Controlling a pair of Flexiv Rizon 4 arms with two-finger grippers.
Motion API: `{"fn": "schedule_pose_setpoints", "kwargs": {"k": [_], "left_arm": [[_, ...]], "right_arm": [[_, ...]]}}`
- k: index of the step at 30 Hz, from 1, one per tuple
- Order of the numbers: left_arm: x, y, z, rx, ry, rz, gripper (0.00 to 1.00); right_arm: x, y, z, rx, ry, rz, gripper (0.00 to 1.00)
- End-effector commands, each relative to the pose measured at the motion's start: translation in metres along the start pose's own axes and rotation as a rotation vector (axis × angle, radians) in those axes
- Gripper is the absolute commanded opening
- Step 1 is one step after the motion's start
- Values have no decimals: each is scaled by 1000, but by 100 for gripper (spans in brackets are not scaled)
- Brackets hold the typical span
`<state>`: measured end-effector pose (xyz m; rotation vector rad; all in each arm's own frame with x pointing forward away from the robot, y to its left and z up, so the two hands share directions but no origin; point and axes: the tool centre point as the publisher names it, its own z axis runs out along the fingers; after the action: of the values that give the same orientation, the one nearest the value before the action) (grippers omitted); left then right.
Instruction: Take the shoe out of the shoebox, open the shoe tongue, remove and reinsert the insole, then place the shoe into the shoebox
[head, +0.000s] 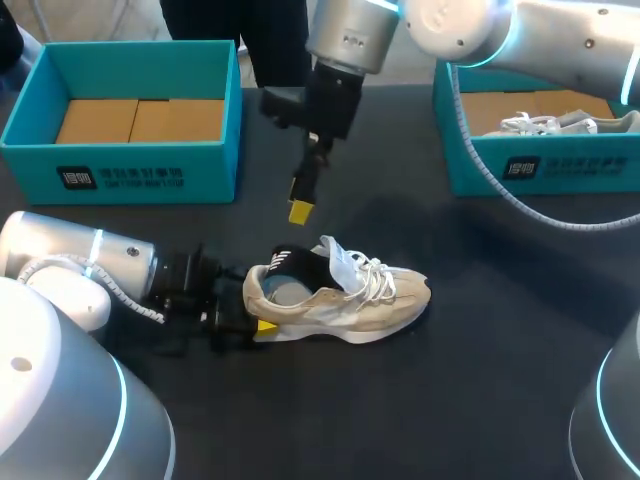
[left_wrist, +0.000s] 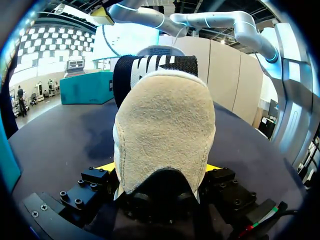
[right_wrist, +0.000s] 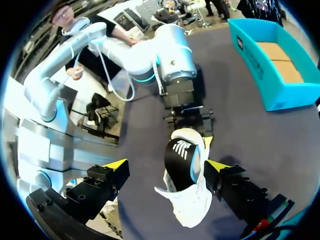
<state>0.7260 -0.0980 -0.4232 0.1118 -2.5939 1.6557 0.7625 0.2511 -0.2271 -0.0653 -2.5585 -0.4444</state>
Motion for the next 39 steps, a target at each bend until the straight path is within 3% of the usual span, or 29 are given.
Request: {"fn": "schedule_pose_setpoints", "kwargs": {"k": [1, 9, 22, 39], "left_arm": [[0, 3, 1, -3, -1, 0, 0], [0, 3, 1, -3, -1, 0, 0], [0, 3, 1, -3, -1, 0, 0], [0, 3, 1, -3, -1, 0, 0]], "right_arm": [[-12, 5, 8, 6, 133, 16, 100], [-13, -3, 17, -24, 251, 31, 100], [-20, -19, 30, 28, 362, 69, 100], [-20, -19, 48, 35, 456, 97, 100]]}}
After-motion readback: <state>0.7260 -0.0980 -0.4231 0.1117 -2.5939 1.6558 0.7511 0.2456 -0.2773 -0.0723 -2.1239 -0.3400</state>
